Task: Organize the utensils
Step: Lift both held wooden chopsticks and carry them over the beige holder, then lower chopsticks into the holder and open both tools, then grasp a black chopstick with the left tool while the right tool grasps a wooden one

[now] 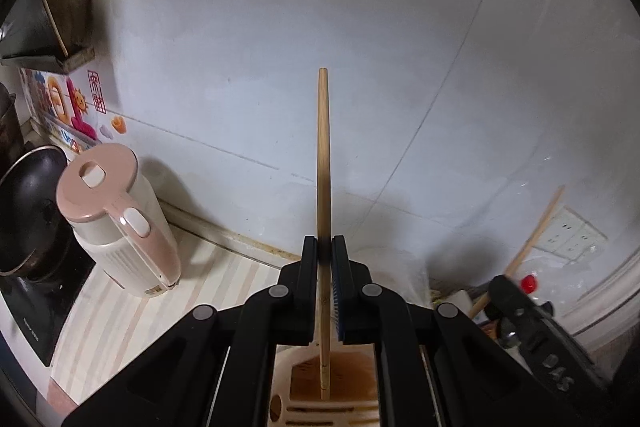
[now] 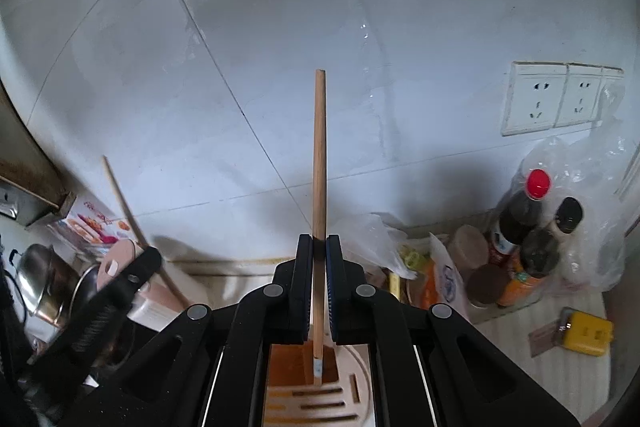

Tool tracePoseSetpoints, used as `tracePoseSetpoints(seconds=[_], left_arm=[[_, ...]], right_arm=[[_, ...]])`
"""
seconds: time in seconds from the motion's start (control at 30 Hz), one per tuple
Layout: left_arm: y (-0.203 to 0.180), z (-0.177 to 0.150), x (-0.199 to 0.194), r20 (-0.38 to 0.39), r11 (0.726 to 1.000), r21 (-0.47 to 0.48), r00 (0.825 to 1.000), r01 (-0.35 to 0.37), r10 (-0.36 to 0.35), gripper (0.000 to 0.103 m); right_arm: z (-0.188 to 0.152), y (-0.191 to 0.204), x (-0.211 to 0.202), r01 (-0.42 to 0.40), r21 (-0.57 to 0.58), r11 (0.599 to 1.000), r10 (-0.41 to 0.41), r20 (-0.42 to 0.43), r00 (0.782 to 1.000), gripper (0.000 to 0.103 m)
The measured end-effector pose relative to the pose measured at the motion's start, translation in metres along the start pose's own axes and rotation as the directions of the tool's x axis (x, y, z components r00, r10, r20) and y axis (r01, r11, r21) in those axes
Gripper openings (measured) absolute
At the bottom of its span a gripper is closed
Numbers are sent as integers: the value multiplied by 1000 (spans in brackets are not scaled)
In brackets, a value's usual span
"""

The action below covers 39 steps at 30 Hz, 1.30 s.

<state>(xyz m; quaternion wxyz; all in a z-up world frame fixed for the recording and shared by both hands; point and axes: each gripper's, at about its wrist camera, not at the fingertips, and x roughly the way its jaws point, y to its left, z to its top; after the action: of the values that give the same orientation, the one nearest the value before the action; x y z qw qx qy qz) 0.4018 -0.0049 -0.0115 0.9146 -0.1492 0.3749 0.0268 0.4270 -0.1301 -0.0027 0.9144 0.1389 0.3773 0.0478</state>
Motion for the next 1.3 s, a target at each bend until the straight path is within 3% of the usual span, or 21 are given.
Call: tracePoseSetpoints(seconds=[0.13, 0.3, 0.47, 0.53, 0.57, 0.6, 0.63, 0.7, 0.83, 0.87, 0.9, 1.07, 1.3], left_arm=[[1, -7, 20, -36, 1000, 4, 999, -10, 10, 4], [-1, -17, 27, -87, 1000, 23, 996, -5, 7, 4], [-5, -25, 21, -179, 997, 68, 984, 27, -14, 6], [-5, -26, 9, -196, 995, 90, 981, 30, -12, 9], [-6, -26, 1, -192, 994, 108, 981, 21, 0, 11], [-6, -27, -5, -183, 992, 125, 983, 3, 20, 19], [-6, -27, -14, -170, 990, 143, 985, -18, 43, 26], [-1, -29, -32, -136, 987, 154, 989, -44, 65, 62], [14, -38, -57, -71, 985, 148, 993, -88, 100, 87], [18, -43, -62, -66, 984, 148, 992, -99, 110, 98], [21, -47, -65, -64, 984, 147, 991, -103, 114, 103], [34, -78, -74, -76, 979, 150, 985, -140, 152, 103], [35, -133, -54, -186, 972, 193, 967, -135, 171, 103]], right_arm=[[-5, -1, 6, -9, -7, 1000, 9, 24, 1000, 7], [-9, 0, 15, -12, -35, 999, 12, -18, 1000, 7], [-20, 1, 32, -60, -76, 995, 47, -167, 985, 7], [-25, 1, 36, -64, -93, 994, 43, -218, 975, 11], [-26, -1, 33, -75, -93, 993, 52, -228, 972, 23], [-26, -4, 30, -74, -85, 994, 53, -226, 973, 40], [-27, -6, 27, -72, -76, 995, 53, -223, 973, 46], [-28, -17, 14, -70, -46, 996, 59, -211, 976, 53], [-36, -32, -6, -29, -25, 999, 23, -203, 979, 61], [-40, -37, -13, -13, -21, 1000, 9, -197, 980, 66], [-43, -41, -18, -10, -13, 1000, 7, -188, 982, 76], [-72, -62, -44, 17, 10, 1000, -15, -148, 989, 99], [-126, -90, -47, 87, 5, 996, -84, -218, 972, 99]])
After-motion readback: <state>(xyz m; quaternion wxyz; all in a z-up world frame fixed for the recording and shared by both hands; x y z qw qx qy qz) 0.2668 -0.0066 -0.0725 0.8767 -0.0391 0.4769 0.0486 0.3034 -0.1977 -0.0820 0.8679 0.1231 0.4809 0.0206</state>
